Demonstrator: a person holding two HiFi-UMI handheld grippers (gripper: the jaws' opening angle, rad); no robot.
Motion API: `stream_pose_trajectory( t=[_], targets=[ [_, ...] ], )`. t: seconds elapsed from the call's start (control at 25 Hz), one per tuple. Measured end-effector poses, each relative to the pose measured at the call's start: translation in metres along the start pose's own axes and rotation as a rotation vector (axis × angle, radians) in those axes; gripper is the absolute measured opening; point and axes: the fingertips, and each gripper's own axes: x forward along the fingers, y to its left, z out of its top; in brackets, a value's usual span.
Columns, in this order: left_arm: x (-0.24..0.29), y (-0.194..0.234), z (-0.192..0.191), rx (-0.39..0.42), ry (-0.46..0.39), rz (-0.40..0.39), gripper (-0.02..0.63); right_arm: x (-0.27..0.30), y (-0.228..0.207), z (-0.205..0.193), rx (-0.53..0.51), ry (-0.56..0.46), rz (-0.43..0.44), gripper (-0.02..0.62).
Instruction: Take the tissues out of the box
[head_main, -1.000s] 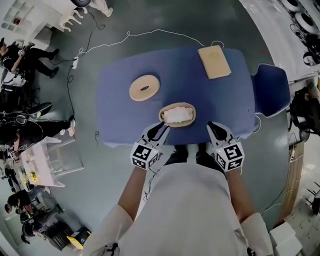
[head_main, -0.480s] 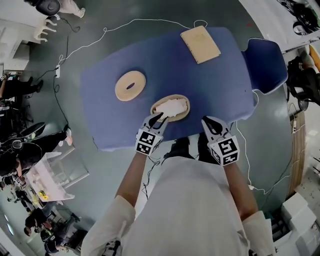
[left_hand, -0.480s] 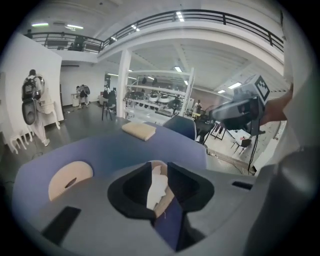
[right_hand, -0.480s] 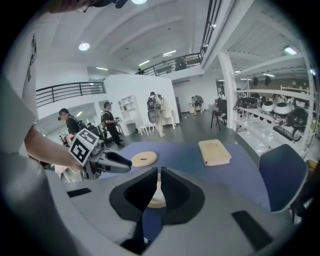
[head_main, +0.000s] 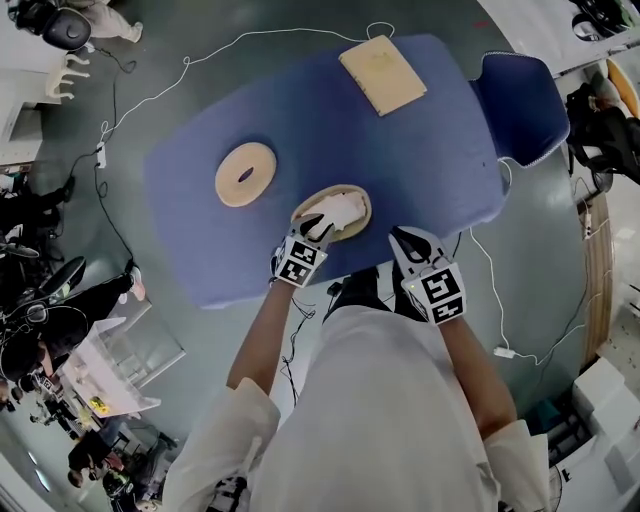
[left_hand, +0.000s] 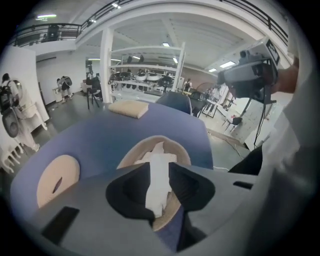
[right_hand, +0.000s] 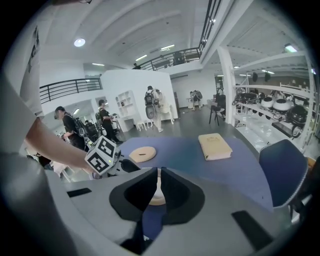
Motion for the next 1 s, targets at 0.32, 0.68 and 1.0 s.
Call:
stream_pose_trajectory(
  t=[0.32,0.68,1.0],
  targets=[
    [0.035,-0.002,-0.024,0.144,0.170,0.012,0.149,0.010,-0.009,-0.010,0.044,0.022,-0.022,0.043],
    [0.046,0.007,-0.037,0.169,0.243,0.035,0.077,0.010,-0.016,-0.012,0.058,0.022,-0.022,0.044],
    [0.024,0.007,-0.030,0.094,0.187,0.041,0.014,0.007,-0.015,-0.011,0.054,0.004,-0.013,0.043]
  ],
)
